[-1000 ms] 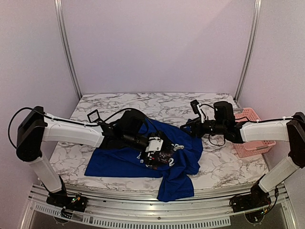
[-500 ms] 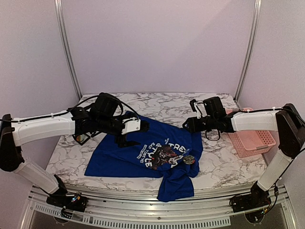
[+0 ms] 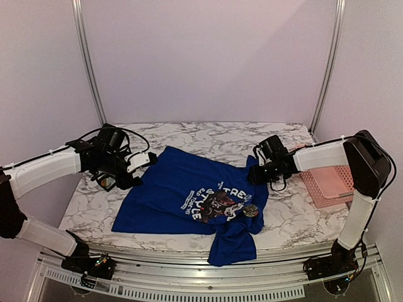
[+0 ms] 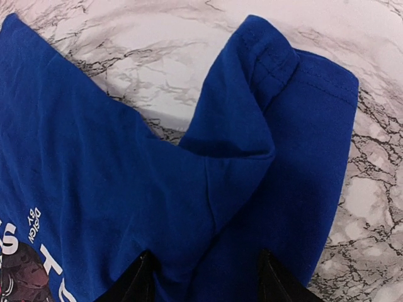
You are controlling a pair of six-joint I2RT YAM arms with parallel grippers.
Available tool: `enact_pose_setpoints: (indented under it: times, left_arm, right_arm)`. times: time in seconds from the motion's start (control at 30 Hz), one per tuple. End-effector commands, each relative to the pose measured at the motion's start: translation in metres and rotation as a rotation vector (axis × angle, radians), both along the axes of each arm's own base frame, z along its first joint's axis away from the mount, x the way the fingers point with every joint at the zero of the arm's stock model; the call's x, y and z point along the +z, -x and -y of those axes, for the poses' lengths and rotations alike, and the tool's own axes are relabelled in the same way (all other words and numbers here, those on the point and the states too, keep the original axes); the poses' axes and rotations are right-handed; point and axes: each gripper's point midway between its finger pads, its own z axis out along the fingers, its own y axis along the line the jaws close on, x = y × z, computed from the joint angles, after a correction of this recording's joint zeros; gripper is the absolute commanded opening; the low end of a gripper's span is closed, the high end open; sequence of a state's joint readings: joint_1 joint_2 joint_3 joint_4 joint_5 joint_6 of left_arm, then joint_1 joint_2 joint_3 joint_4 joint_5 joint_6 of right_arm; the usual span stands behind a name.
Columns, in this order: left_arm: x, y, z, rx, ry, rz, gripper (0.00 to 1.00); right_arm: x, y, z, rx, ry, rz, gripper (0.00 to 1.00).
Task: Pin the brooch onto the clothing
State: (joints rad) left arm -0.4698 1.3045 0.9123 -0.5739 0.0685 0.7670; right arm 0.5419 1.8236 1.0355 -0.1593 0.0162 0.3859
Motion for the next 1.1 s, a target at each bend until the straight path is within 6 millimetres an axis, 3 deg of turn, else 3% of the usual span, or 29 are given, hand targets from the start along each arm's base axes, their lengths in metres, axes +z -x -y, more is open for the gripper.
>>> enact_pose_setpoints:
  times: [0.0,0.17,0.27,0.4,0.53,0.6,0.9,1.07]
  left_arm:
    - [0.005,0.003,-0.037,0.205,-0.030,-0.140,0.61]
    - [-0.008,0.009,-0.104,0.470,-0.245,-0.328,0.74]
    - [-0.019,0.007,-0.132,0.599,-0.279,-0.402,0.77]
    - [-0.021,-0.015,-0.145,0.681,-0.239,-0.358,0.75]
    - [-0.036,-0.035,-0.164,0.764,-0.232,-0.355,0.43]
    - [-0.046,-0.043,-0.172,0.799,-0.230,-0.363,0.38]
    - [-0.069,-0.072,-0.181,0.909,-0.142,-0.314,0.45]
    - [-0.088,-0.065,-0.178,0.961,-0.059,-0.403,0.54]
  right_arm:
    - [-0.008,-0.010,0.019,-0.065,0.079,-0.023,0.54]
    - [0.024,-0.024,0.010,-0.047,0.052,0.044,0.55]
    - [0.039,-0.029,0.003,-0.041,0.011,0.075,0.55]
    - [0.053,-0.032,-0.003,-0.037,-0.023,0.088,0.54]
    - [0.061,-0.030,-0.004,-0.039,-0.047,0.099,0.54]
    - [0.065,-0.028,-0.007,-0.030,-0.065,0.105,0.55]
    - [0.072,-0.021,-0.028,0.030,-0.063,0.142,0.55]
    - [0.077,-0.019,-0.035,0.058,-0.042,0.164,0.55]
